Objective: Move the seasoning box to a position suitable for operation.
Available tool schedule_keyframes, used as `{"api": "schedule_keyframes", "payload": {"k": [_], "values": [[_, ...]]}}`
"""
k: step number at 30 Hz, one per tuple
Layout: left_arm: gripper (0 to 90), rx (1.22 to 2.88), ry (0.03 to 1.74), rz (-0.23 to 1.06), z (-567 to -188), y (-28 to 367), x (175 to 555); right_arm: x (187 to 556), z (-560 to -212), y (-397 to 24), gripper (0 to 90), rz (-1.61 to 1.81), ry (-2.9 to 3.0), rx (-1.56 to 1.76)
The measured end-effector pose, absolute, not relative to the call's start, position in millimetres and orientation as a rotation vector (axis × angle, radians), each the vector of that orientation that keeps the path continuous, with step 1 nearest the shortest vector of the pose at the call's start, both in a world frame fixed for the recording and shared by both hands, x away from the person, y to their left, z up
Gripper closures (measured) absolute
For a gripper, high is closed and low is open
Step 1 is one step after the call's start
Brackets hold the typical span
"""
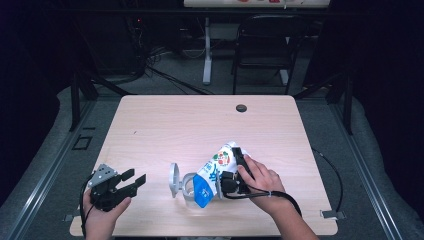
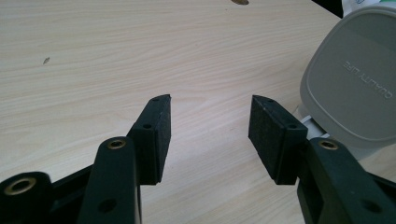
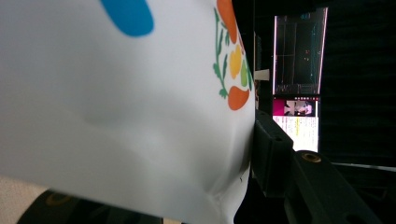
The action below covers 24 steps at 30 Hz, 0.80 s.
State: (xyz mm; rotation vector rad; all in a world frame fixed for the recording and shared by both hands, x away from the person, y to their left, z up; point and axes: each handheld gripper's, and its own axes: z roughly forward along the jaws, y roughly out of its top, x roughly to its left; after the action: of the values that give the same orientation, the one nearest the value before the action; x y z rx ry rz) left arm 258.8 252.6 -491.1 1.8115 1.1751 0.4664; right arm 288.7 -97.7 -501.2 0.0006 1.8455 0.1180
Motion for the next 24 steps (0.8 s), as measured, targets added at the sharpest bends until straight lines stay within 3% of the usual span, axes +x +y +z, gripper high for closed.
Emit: {"api": "schedule_keyframes", "payload": {"k": [24], "values": [[49.9,1.819,1.178,0.463,-490.5,252.6,258.7,289.0,-502.0,-97.8,60.4,0.141,1.839,-0.011]]}}
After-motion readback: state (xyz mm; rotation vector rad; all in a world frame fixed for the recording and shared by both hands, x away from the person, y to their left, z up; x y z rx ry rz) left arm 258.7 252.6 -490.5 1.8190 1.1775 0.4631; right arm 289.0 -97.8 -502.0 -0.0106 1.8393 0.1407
